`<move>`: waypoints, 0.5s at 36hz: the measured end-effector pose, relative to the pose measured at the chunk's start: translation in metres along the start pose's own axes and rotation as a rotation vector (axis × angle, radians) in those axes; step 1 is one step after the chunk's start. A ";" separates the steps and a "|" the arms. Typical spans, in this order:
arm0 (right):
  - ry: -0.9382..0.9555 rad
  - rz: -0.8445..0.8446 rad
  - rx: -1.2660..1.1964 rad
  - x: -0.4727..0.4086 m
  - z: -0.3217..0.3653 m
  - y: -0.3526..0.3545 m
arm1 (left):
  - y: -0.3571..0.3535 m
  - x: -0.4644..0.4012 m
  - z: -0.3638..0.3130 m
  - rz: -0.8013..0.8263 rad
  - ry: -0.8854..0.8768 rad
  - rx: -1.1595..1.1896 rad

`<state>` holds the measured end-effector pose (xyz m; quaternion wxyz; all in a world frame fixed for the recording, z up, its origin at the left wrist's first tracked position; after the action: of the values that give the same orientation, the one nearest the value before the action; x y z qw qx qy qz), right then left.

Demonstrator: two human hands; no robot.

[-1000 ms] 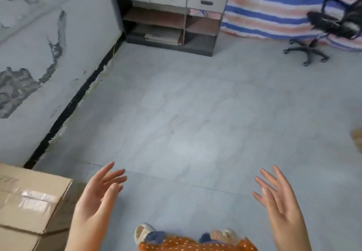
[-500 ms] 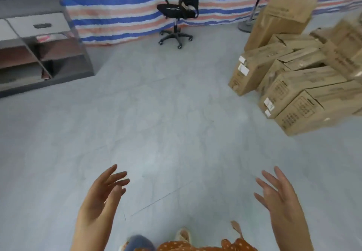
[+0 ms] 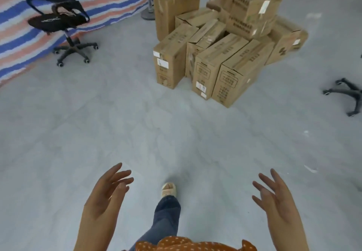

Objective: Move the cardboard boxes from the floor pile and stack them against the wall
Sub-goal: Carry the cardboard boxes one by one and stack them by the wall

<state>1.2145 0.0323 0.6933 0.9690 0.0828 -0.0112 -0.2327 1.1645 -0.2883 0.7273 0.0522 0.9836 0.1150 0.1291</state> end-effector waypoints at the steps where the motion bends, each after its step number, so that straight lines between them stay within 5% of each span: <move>1: 0.006 -0.025 0.014 -0.014 0.002 -0.006 | -0.007 -0.019 -0.006 0.022 -0.002 -0.008; 18: -0.063 -0.318 0.084 -0.221 0.013 -0.043 | -0.154 -0.271 -0.097 0.305 -0.031 -0.080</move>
<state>0.9977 0.0921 0.7030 0.9149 0.1166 -0.0383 -0.3847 0.8516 -0.1974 0.7347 0.0731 0.9886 -0.0415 0.1248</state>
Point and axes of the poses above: each hand's wrist, its own x-axis away from the middle knuckle, its own y-axis out of the back of the hand, z = x × y, the point moved 3 cm from there along -x, towards the middle knuckle, and after that the axes turned 7 degrees about y, right-handed, at the moved point
